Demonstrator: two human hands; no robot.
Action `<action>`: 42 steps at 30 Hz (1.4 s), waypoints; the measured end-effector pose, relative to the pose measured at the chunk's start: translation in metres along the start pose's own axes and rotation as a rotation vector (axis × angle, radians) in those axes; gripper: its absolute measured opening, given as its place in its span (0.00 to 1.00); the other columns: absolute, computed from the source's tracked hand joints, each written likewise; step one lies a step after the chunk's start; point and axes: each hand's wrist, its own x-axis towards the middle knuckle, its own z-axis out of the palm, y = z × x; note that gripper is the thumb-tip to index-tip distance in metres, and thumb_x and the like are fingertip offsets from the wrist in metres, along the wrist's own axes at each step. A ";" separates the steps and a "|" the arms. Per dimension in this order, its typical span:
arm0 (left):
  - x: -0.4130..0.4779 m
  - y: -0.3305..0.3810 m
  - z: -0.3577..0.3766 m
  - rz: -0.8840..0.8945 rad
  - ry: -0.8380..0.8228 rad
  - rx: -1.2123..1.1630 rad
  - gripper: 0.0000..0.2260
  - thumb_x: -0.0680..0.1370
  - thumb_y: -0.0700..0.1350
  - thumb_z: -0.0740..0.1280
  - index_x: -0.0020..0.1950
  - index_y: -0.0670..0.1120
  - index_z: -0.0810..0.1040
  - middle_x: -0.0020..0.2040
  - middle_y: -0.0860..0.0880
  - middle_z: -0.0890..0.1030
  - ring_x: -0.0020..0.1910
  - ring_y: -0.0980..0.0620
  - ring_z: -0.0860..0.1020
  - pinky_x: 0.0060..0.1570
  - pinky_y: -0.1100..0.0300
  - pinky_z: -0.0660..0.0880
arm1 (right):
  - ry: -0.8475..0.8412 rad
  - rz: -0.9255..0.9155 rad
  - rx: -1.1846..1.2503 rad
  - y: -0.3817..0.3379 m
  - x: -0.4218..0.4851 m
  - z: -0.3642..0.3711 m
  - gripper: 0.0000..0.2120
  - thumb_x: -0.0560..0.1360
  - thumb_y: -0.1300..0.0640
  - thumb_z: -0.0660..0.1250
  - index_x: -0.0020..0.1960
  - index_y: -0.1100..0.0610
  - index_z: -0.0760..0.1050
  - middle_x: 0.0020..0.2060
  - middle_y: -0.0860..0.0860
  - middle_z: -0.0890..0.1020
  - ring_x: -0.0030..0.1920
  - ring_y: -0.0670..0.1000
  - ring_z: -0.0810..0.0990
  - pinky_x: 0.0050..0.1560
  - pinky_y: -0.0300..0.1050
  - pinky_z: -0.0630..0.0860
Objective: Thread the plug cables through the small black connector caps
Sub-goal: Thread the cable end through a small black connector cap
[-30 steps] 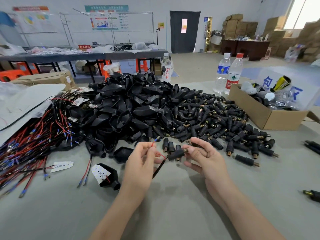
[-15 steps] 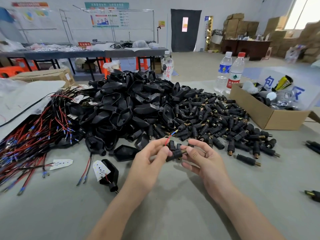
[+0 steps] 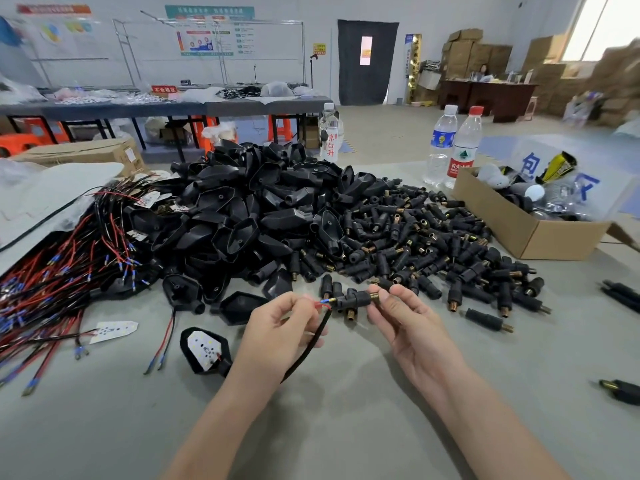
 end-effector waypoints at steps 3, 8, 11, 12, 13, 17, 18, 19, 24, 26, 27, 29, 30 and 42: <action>0.000 -0.001 0.003 0.025 0.036 0.016 0.18 0.82 0.43 0.64 0.32 0.49 0.81 0.40 0.45 0.84 0.36 0.50 0.84 0.37 0.58 0.82 | 0.016 0.041 0.039 0.001 0.000 0.001 0.08 0.66 0.69 0.71 0.43 0.60 0.78 0.48 0.61 0.86 0.46 0.54 0.87 0.37 0.40 0.83; 0.000 -0.006 0.002 0.022 0.045 0.056 0.15 0.81 0.45 0.66 0.34 0.46 0.80 0.32 0.48 0.82 0.33 0.52 0.82 0.35 0.60 0.80 | 0.029 0.078 0.081 0.002 -0.001 0.001 0.08 0.66 0.69 0.71 0.43 0.61 0.79 0.49 0.62 0.86 0.47 0.55 0.87 0.37 0.41 0.83; 0.000 -0.007 0.000 0.014 0.034 0.104 0.14 0.81 0.47 0.66 0.37 0.45 0.79 0.31 0.49 0.81 0.33 0.51 0.81 0.39 0.53 0.82 | 0.027 0.090 0.090 0.002 -0.001 0.003 0.07 0.65 0.69 0.71 0.41 0.61 0.80 0.48 0.62 0.86 0.46 0.55 0.87 0.36 0.41 0.83; 0.000 -0.007 0.000 0.012 0.032 0.115 0.14 0.81 0.47 0.66 0.36 0.46 0.79 0.31 0.49 0.82 0.33 0.50 0.81 0.42 0.49 0.82 | 0.028 0.093 0.091 0.002 -0.001 0.003 0.06 0.65 0.70 0.71 0.40 0.61 0.81 0.48 0.62 0.86 0.46 0.55 0.87 0.36 0.41 0.83; 0.000 -0.007 0.000 0.012 0.031 0.123 0.14 0.81 0.47 0.66 0.36 0.46 0.79 0.31 0.49 0.82 0.33 0.50 0.82 0.44 0.46 0.81 | 0.027 0.095 0.090 0.002 -0.001 0.003 0.06 0.65 0.70 0.71 0.38 0.60 0.82 0.48 0.62 0.86 0.46 0.55 0.87 0.36 0.41 0.83; -0.002 -0.007 -0.001 0.023 0.024 0.152 0.13 0.81 0.46 0.66 0.37 0.46 0.78 0.32 0.49 0.82 0.33 0.50 0.82 0.45 0.45 0.82 | 0.040 0.099 0.091 0.002 -0.001 0.004 0.06 0.65 0.69 0.71 0.38 0.60 0.82 0.47 0.61 0.86 0.45 0.55 0.87 0.35 0.41 0.83; -0.002 -0.007 -0.002 0.028 0.026 0.162 0.12 0.81 0.45 0.66 0.38 0.45 0.78 0.32 0.48 0.82 0.34 0.50 0.83 0.44 0.47 0.83 | 0.044 0.098 0.093 0.002 -0.001 0.004 0.06 0.65 0.69 0.71 0.39 0.60 0.82 0.47 0.61 0.86 0.45 0.55 0.87 0.35 0.41 0.83; -0.002 -0.006 -0.002 0.035 0.029 0.165 0.12 0.80 0.45 0.66 0.38 0.44 0.78 0.32 0.48 0.81 0.34 0.50 0.83 0.43 0.49 0.83 | 0.046 0.096 0.091 0.002 -0.001 0.004 0.07 0.65 0.69 0.71 0.41 0.60 0.81 0.47 0.61 0.86 0.45 0.55 0.87 0.35 0.41 0.83; -0.003 -0.006 -0.004 0.048 0.021 0.189 0.11 0.81 0.42 0.65 0.40 0.39 0.78 0.32 0.48 0.82 0.35 0.47 0.85 0.42 0.50 0.83 | 0.041 0.085 0.066 0.002 -0.003 0.006 0.11 0.64 0.69 0.71 0.45 0.60 0.78 0.46 0.60 0.87 0.44 0.54 0.87 0.37 0.41 0.83; -0.002 -0.006 -0.006 0.047 0.007 0.214 0.11 0.81 0.42 0.65 0.40 0.40 0.78 0.34 0.49 0.84 0.36 0.45 0.85 0.45 0.45 0.83 | 0.032 0.077 0.052 0.002 -0.004 0.007 0.11 0.64 0.69 0.71 0.45 0.60 0.78 0.46 0.60 0.87 0.44 0.53 0.87 0.37 0.41 0.83; -0.002 -0.006 -0.007 0.048 -0.002 0.221 0.11 0.81 0.42 0.64 0.39 0.43 0.78 0.35 0.49 0.84 0.36 0.44 0.84 0.45 0.44 0.83 | 0.029 0.074 0.044 0.002 -0.004 0.007 0.11 0.64 0.68 0.71 0.46 0.60 0.78 0.46 0.60 0.87 0.43 0.53 0.87 0.37 0.41 0.83; -0.002 -0.006 -0.008 0.060 -0.033 0.238 0.13 0.81 0.43 0.64 0.36 0.48 0.77 0.37 0.49 0.85 0.35 0.45 0.84 0.46 0.43 0.82 | 0.025 0.073 0.032 0.003 -0.004 0.008 0.12 0.64 0.68 0.71 0.46 0.60 0.77 0.47 0.60 0.87 0.44 0.53 0.87 0.38 0.41 0.84; -0.003 -0.007 -0.008 0.068 -0.053 0.251 0.14 0.81 0.44 0.63 0.35 0.50 0.77 0.37 0.49 0.86 0.35 0.47 0.84 0.47 0.42 0.82 | 0.025 0.076 0.032 0.002 -0.004 0.008 0.12 0.65 0.68 0.71 0.46 0.60 0.78 0.47 0.60 0.87 0.44 0.53 0.87 0.38 0.41 0.84; -0.004 -0.012 -0.008 0.173 -0.014 0.316 0.11 0.80 0.55 0.65 0.42 0.51 0.77 0.31 0.47 0.82 0.35 0.52 0.84 0.41 0.50 0.80 | -0.013 0.056 -0.019 0.002 -0.004 0.006 0.12 0.67 0.67 0.72 0.49 0.60 0.77 0.49 0.60 0.86 0.45 0.54 0.87 0.40 0.41 0.84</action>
